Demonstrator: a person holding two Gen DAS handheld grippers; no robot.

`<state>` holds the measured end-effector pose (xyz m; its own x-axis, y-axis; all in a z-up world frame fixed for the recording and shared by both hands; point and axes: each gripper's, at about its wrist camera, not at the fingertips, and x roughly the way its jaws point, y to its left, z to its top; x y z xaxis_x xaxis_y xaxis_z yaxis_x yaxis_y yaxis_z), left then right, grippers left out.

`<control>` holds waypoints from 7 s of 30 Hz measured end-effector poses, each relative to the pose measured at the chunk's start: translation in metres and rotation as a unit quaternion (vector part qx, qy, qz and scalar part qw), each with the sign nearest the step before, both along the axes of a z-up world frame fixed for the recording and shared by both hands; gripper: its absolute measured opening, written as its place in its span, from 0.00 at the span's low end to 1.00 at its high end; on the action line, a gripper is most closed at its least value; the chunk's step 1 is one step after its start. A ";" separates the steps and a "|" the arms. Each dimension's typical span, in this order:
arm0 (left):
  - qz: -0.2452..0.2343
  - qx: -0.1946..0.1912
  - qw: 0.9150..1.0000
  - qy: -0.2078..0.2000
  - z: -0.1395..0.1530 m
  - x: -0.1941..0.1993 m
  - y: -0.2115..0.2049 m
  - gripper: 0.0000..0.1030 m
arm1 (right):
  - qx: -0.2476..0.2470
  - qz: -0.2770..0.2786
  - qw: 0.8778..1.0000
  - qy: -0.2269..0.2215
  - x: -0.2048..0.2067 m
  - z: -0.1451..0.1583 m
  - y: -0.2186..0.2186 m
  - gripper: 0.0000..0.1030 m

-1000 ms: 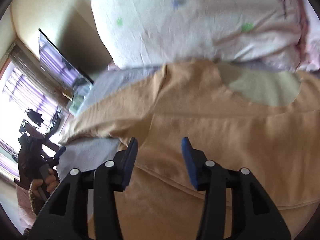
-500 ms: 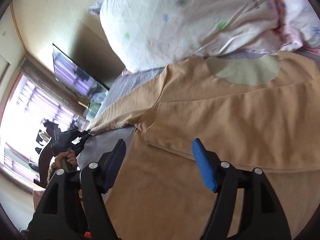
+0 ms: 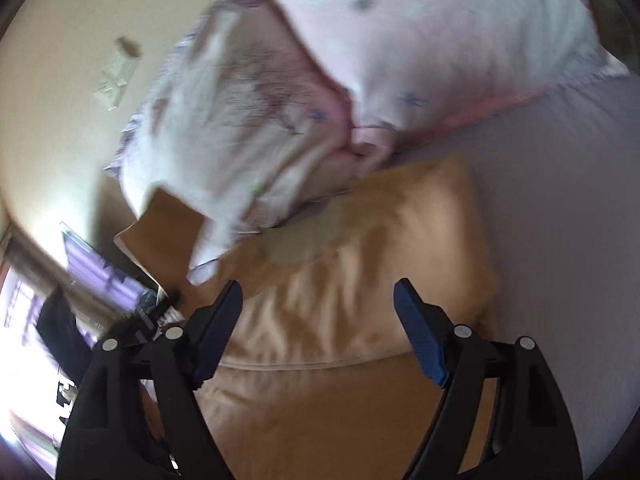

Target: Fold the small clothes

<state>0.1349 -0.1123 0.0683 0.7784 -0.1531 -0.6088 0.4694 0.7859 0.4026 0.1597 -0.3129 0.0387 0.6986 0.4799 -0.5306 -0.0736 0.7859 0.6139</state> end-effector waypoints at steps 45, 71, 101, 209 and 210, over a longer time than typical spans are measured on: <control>0.145 -0.215 0.950 0.176 -0.025 0.032 0.165 0.64 | -0.087 0.066 0.994 0.026 0.024 -0.020 0.025 0.58; 0.068 -0.415 0.844 0.333 -0.120 -0.174 0.268 0.74 | 0.037 0.283 0.955 0.085 -0.202 -0.138 -0.019 0.63; 0.191 -0.471 0.816 0.274 -0.054 0.182 0.246 0.05 | 0.046 0.002 0.997 0.067 0.147 -0.029 -0.001 0.27; 0.148 -0.131 0.967 0.159 -0.046 -0.016 0.120 0.99 | -0.244 0.062 0.968 0.007 -0.074 -0.029 0.105 0.98; 0.152 -0.124 0.967 0.160 -0.048 -0.018 0.121 0.99 | -0.248 0.064 0.967 0.009 -0.072 -0.033 0.108 0.98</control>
